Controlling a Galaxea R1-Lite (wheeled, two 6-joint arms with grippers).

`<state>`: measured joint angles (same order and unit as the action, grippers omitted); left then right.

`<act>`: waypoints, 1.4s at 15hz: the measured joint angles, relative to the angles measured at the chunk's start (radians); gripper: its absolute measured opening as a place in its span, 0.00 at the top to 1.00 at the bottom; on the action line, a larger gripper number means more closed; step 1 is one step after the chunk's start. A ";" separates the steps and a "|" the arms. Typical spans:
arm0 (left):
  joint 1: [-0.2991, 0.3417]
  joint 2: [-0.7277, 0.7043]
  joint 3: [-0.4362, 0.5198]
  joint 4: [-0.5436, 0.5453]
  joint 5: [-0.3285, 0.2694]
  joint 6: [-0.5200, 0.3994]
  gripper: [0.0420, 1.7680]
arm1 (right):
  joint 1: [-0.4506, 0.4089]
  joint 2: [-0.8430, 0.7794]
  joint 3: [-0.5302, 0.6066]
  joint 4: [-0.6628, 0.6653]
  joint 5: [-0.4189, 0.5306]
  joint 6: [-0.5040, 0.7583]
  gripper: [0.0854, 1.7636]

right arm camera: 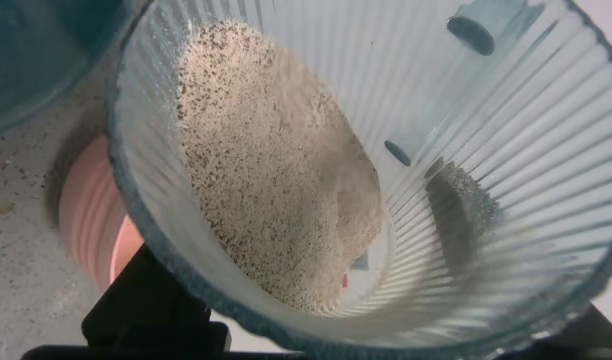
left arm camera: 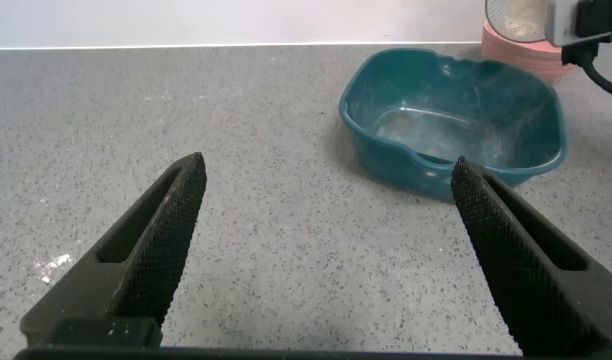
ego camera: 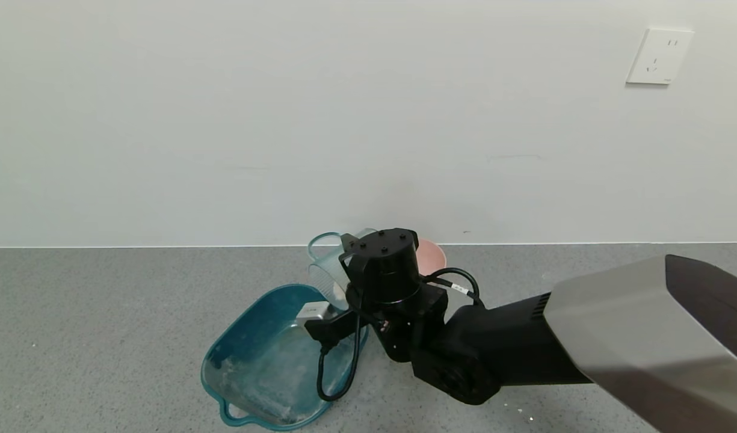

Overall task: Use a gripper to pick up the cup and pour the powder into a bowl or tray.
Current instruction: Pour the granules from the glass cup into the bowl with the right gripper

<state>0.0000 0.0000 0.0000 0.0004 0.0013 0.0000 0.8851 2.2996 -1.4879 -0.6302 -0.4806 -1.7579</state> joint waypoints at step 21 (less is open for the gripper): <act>0.000 0.000 0.000 0.000 0.000 0.000 0.00 | 0.029 0.007 0.029 -0.037 -0.037 -0.162 0.25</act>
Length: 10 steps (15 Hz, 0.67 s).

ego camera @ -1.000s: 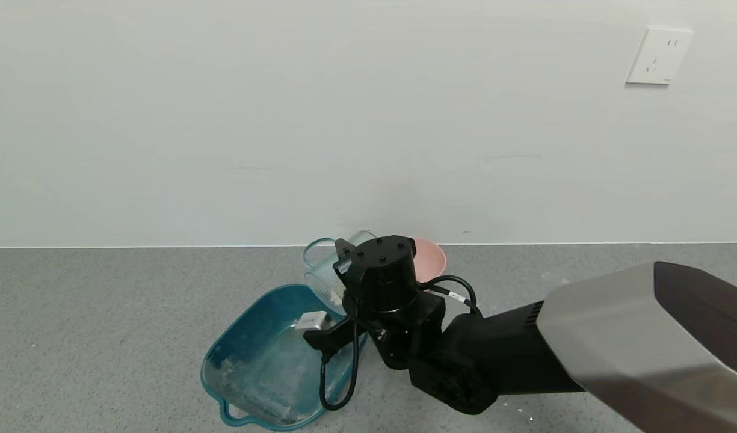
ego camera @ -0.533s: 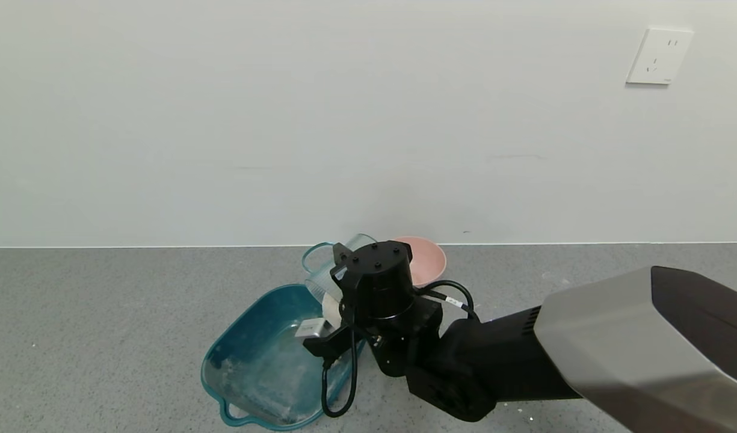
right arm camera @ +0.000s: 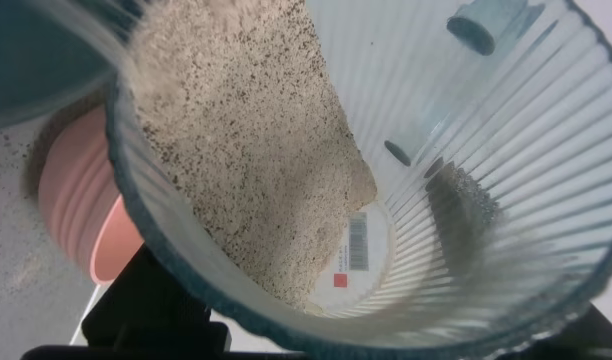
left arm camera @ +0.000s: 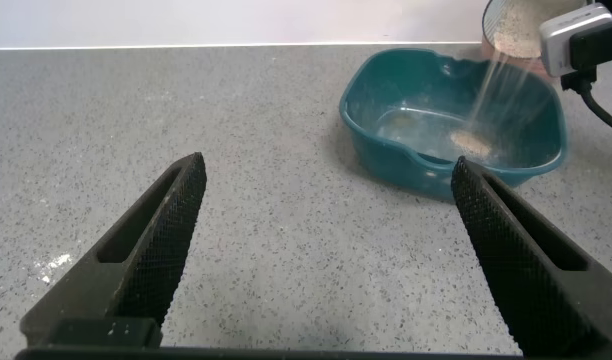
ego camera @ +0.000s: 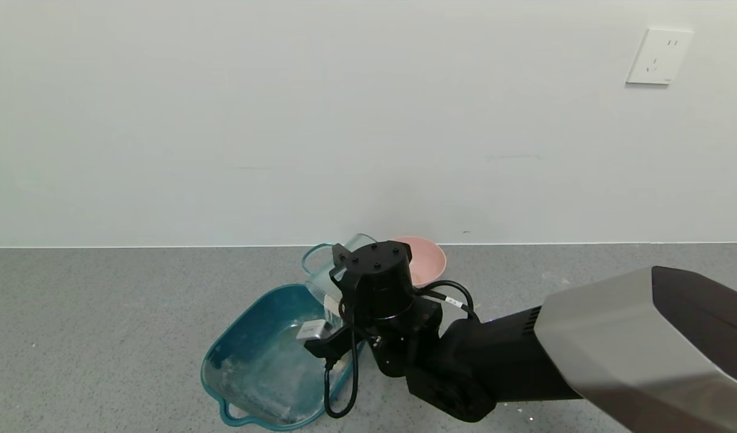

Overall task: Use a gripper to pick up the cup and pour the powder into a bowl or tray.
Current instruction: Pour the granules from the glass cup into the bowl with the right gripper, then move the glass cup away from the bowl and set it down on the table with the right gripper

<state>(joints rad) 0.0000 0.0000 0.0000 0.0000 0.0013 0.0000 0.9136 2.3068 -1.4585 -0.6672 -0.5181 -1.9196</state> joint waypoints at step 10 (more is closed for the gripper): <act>0.000 0.000 0.000 0.000 0.000 0.000 0.00 | 0.010 -0.011 0.001 0.011 -0.030 -0.040 0.25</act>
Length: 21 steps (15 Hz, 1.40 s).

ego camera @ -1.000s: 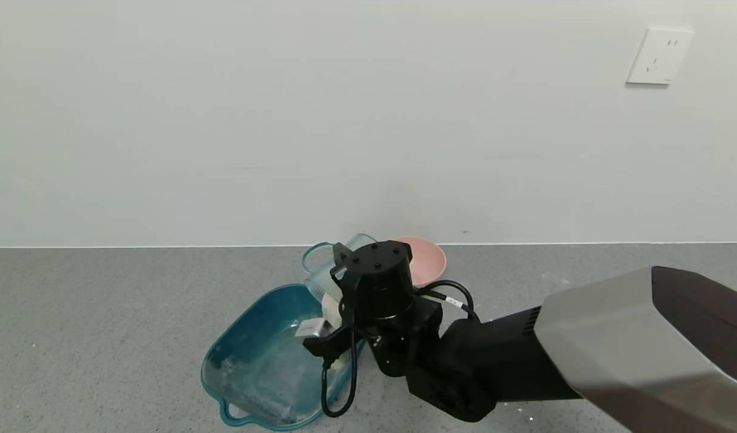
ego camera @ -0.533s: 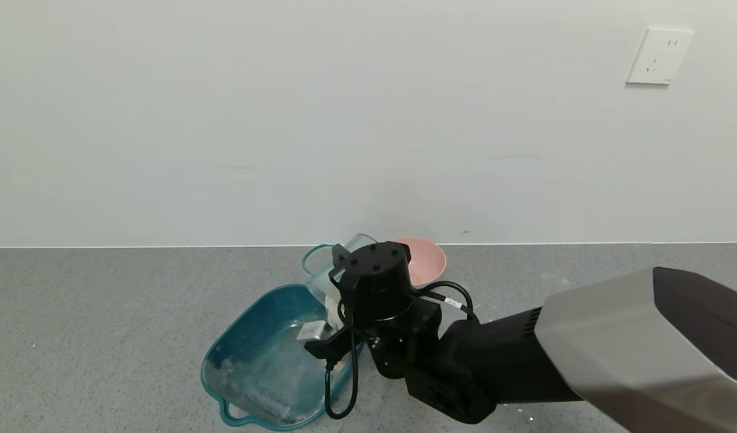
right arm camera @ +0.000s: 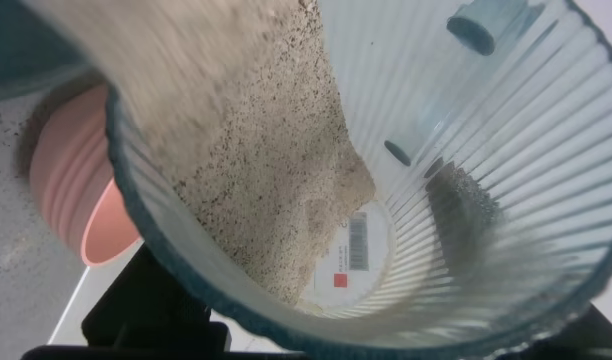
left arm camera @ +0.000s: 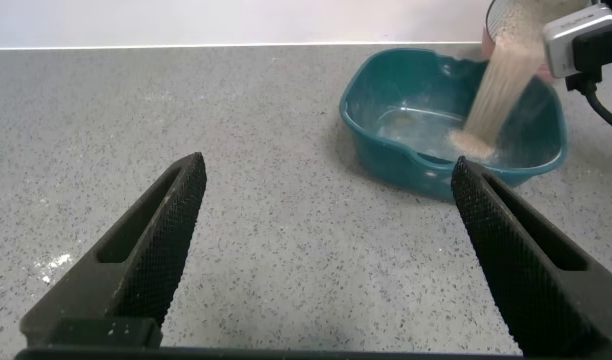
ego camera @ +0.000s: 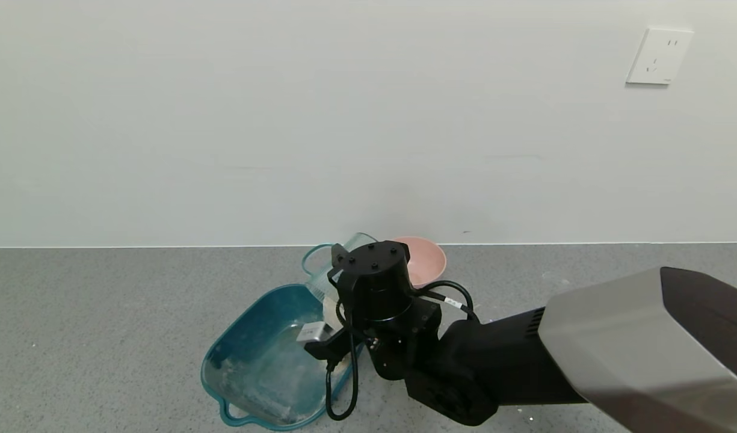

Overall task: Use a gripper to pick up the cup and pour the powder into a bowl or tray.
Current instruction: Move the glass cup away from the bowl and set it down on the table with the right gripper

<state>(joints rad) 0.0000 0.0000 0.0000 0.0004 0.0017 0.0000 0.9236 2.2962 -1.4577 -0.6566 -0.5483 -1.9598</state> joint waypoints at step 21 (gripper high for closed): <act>0.000 0.000 0.000 0.000 0.000 0.000 0.00 | 0.020 -0.014 0.001 0.041 -0.006 -0.030 0.25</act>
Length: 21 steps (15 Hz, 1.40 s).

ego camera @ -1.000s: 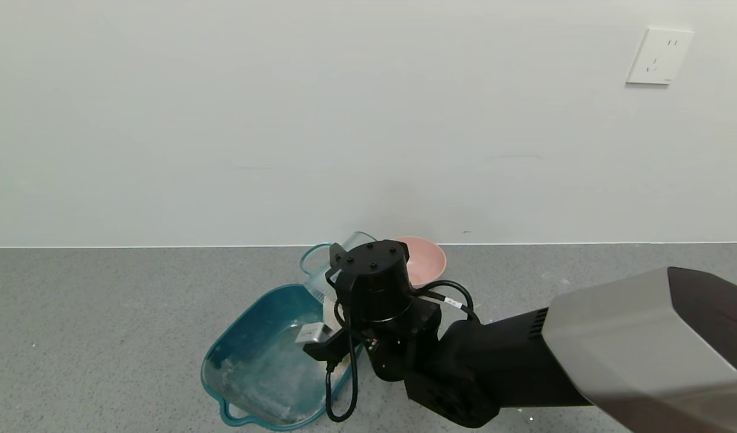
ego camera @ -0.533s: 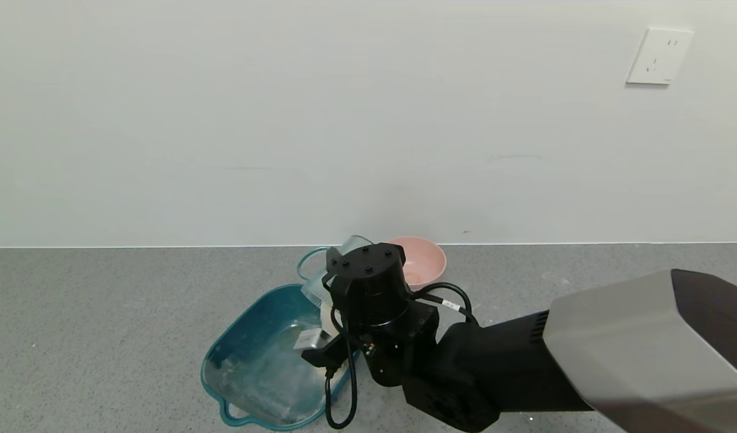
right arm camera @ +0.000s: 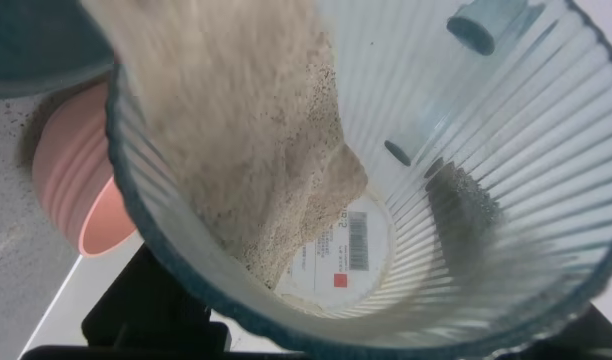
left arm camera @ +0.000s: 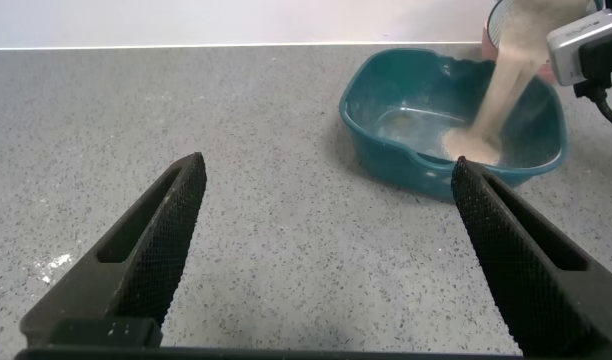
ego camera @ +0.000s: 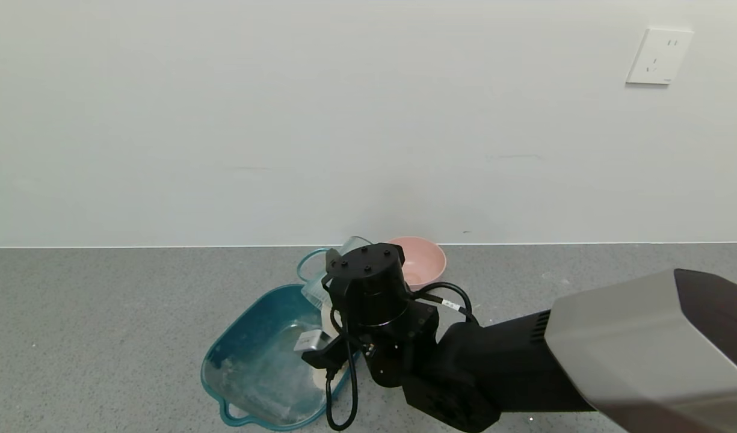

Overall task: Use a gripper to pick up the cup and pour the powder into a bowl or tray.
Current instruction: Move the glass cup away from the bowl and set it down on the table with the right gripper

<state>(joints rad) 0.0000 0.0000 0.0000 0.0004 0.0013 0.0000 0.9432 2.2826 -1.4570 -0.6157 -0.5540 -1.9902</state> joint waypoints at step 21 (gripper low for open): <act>0.000 0.000 0.000 0.000 0.000 0.000 0.00 | -0.003 0.000 0.000 -0.049 0.007 0.037 0.25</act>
<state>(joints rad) 0.0000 0.0000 0.0000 0.0000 0.0013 0.0000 0.9400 2.2828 -1.4572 -0.6647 -0.5468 -1.9528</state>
